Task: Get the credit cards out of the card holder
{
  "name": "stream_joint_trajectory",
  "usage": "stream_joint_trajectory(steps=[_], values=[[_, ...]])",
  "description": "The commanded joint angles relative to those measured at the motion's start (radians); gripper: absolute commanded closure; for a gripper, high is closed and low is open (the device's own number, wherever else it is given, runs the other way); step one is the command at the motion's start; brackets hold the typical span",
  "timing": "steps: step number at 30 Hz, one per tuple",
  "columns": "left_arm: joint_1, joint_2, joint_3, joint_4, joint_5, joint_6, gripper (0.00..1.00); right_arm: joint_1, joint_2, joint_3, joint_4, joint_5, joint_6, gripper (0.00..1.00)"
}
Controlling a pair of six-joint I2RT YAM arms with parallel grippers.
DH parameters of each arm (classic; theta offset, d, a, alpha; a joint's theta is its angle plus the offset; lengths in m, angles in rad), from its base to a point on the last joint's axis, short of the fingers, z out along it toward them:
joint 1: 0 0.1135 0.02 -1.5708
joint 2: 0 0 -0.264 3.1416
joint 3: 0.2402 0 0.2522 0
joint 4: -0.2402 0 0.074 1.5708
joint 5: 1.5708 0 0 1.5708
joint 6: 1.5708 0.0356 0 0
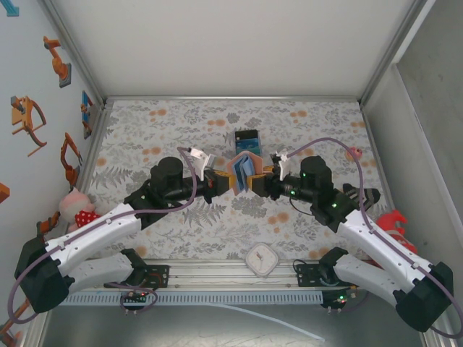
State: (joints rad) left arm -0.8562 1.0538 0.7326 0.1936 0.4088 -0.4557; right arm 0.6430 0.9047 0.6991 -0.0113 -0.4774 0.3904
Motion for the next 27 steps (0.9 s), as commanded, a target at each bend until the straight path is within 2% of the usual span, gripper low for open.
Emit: stream_joint_trajectory(steps=[1, 6, 9, 13, 15, 20, 25, 27], values=[[-0.002, -0.016, 0.004, 0.06, 0.033, -0.009, 1.0, 0.01, -0.014, 0.038, 0.02, -0.001, -0.002, 0.66], [-0.001, -0.011, 0.003, 0.048, 0.016, -0.007, 1.0, 0.013, -0.023, 0.043, 0.014, 0.006, -0.002, 0.86], [-0.002, -0.006, 0.006, 0.03, 0.003, -0.004, 0.84, 0.014, -0.032, 0.043, 0.013, 0.013, 0.002, 0.9], [-0.001, 0.013, 0.011, 0.021, 0.004, -0.004, 0.55, 0.017, -0.04, 0.045, 0.011, 0.017, 0.008, 0.9], [-0.003, 0.026, 0.016, 0.021, 0.007, -0.004, 0.49, 0.02, -0.04, 0.046, 0.01, 0.02, 0.013, 0.91], [-0.002, 0.05, 0.026, 0.012, 0.002, 0.0, 0.5, 0.024, -0.044, 0.047, 0.01, 0.025, 0.019, 0.92], [-0.003, 0.053, 0.03, -0.025, -0.056, 0.012, 0.72, 0.024, -0.054, 0.044, -0.001, 0.032, 0.03, 0.91], [-0.003, 0.049, 0.03, -0.041, -0.08, 0.017, 0.85, 0.024, -0.061, 0.042, -0.017, 0.046, 0.03, 0.89]])
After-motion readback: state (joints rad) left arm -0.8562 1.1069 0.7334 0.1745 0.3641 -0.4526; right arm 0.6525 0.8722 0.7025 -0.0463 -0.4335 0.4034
